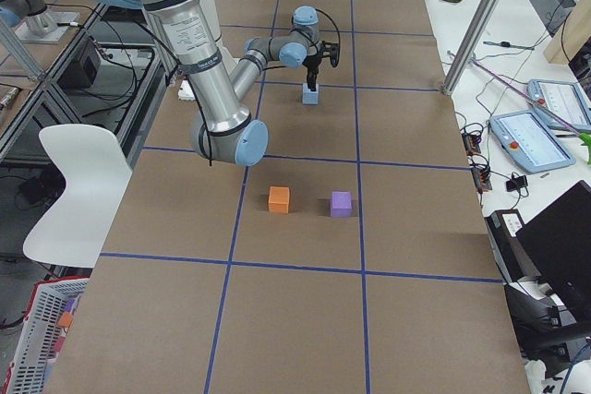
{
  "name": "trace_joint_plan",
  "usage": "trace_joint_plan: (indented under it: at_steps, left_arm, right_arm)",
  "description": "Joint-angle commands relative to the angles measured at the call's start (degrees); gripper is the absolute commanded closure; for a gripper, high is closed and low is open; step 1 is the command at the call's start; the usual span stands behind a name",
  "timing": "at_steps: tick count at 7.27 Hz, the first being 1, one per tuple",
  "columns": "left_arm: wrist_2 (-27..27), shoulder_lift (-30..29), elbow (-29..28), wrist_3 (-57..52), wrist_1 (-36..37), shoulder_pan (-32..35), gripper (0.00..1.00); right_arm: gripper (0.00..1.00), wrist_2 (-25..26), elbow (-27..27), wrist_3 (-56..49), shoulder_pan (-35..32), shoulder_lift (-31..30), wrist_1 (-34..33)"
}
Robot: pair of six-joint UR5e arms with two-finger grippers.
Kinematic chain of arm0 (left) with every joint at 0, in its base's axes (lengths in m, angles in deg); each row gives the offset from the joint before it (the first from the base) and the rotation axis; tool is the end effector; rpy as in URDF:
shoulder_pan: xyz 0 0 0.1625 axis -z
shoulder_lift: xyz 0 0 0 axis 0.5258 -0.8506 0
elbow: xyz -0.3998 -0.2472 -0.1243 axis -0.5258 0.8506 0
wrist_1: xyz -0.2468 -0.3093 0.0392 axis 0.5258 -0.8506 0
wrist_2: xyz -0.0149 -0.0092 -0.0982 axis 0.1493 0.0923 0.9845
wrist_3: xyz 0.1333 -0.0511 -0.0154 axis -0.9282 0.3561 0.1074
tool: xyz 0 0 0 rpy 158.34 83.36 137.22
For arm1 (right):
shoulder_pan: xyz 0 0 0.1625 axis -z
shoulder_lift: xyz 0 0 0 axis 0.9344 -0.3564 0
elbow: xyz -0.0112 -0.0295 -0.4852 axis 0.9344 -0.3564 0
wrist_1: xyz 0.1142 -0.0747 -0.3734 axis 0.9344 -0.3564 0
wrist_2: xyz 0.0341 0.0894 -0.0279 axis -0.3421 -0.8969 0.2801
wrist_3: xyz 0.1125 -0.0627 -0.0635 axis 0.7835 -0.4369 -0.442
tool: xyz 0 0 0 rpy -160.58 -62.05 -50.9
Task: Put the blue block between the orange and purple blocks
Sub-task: 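Reach the right gripper to the blue cube and grasp it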
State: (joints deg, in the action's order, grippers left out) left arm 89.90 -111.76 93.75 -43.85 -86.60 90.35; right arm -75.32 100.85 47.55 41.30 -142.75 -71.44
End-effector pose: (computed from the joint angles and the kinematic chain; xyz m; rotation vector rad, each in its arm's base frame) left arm 0.2333 -0.4705 0.4923 0.0987 0.8312 0.1141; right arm -0.5814 -0.4218 0.3218 0.1206 -0.8923 0.1230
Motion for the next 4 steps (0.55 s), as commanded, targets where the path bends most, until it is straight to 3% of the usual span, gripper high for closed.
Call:
trace_joint_plan:
  at_steps: [1, 4]
  left_arm:
    - [-0.01, 0.0, -0.13, 0.19, 0.0, 0.0, 0.0]
    - [-0.01, 0.0, -0.13, 0.28, 0.0, 0.0, 0.0]
  right_arm:
    - [0.02, 1.83, -1.49, -4.28, 1.54, 0.13, 0.1]
    - [0.04, 1.84, -3.43, -6.32, 1.54, 0.75, 0.46]
